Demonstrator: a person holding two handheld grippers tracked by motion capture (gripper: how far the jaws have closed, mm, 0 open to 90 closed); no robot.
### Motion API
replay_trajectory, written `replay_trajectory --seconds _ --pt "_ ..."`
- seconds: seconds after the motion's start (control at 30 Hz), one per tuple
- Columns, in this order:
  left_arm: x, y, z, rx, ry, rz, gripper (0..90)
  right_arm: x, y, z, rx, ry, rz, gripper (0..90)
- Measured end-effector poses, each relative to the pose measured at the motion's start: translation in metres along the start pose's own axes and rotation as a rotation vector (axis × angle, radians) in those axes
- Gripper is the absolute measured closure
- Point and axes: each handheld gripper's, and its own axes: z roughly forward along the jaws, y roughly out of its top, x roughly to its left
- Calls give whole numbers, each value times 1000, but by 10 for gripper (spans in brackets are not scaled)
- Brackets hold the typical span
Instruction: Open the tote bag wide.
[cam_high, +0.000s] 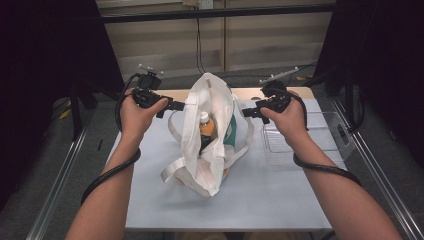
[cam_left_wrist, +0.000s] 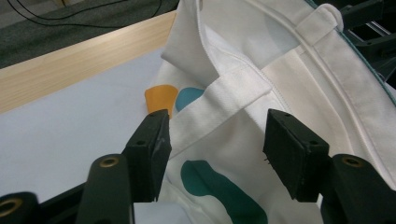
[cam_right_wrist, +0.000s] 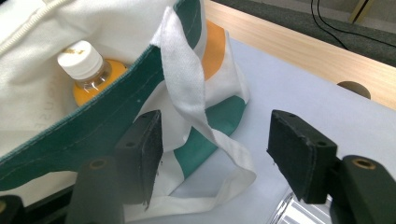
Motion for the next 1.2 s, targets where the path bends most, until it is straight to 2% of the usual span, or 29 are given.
replay_trajectory --seconds 0.03,0.17,0.2,0.27,0.43,0.53,0.57,0.6,0.73,0.83,0.87,0.9,0.93,0.97,1.2 --pt "-1 0 1 -8 0 -13 409 0 1 -1 -2 -1 -6 352" --pt "-3 3 3 -3 -8 -3 404 0 4 -4 -4 -9 -5 352" --pt "-5 3 4 -11 2 -11 402 0 5 -5 0 -21 -1 352" --pt "-6 5 5 -2 -5 -1 399 1 7 -6 0 -12 -2 351" --pt "-9 9 7 -12 -16 -15 387 3 13 -8 -8 -27 -10 345" --pt "-10 10 10 0 -13 -1 380 3 15 -9 -14 -21 -10 344" --pt "-11 10 11 -9 -17 -13 377 3 16 -10 -11 -29 -10 344" --pt "-10 11 12 -3 -17 -1 378 4 17 -11 -14 -28 -12 344" --pt "-12 11 16 -5 -18 -16 368 5 19 -12 -24 -28 -7 343" --pt "-14 11 20 9 -18 -8 369 8 20 -11 -23 -25 -9 341" --pt "-15 11 21 4 -19 -17 371 9 21 -10 -24 -20 -6 335" --pt "-14 11 20 17 -17 1 373 10 21 -8 -27 -17 -3 334" --pt "-16 11 22 3 -20 -17 376 11 21 -7 -28 -17 -2 334" --pt "-15 12 22 17 -24 -2 377 13 22 -6 -26 -11 1 330" --pt "-16 11 27 15 -31 -13 408 23 28 0 -32 -4 17 304"
